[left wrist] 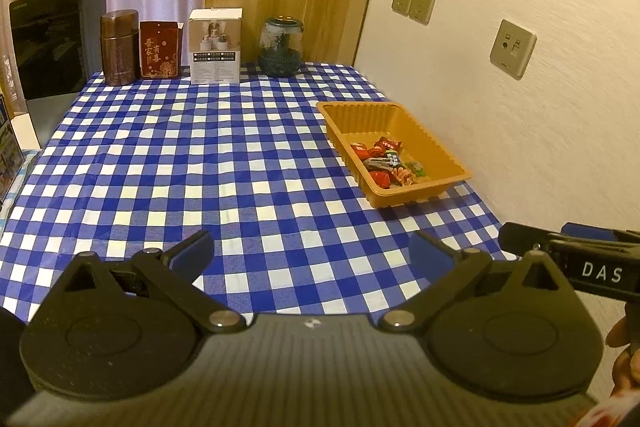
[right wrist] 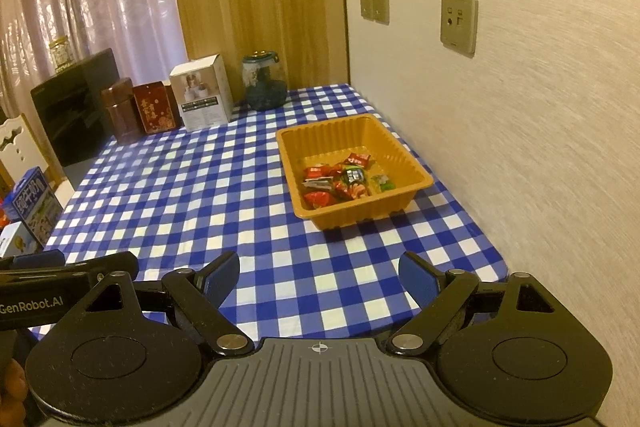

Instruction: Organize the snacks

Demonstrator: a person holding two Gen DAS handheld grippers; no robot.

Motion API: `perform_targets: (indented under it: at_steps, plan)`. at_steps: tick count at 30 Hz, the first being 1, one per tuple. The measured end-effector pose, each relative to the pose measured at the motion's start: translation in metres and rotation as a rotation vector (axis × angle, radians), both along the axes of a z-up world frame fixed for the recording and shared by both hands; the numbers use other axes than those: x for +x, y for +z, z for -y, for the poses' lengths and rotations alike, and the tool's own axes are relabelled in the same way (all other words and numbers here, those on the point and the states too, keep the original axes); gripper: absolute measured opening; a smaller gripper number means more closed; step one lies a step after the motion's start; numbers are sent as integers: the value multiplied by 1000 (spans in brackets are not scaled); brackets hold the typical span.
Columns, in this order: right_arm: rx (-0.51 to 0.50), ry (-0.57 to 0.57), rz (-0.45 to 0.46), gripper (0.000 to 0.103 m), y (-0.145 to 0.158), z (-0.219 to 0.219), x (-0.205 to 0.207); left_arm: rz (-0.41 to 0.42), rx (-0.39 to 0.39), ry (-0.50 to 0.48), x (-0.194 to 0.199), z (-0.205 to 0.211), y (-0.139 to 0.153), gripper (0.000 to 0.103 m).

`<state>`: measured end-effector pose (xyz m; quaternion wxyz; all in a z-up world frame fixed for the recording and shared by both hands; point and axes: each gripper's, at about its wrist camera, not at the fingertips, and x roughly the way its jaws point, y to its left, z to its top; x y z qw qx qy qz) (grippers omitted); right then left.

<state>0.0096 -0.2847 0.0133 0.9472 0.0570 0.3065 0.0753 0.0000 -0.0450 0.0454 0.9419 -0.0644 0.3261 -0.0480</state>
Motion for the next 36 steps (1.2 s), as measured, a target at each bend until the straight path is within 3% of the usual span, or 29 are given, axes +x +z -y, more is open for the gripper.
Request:
perform_targets:
  at_steps: [36]
  plan:
    - [2,0,0,86,-1,0,0,1,4,4,-1,-3,-2,103]
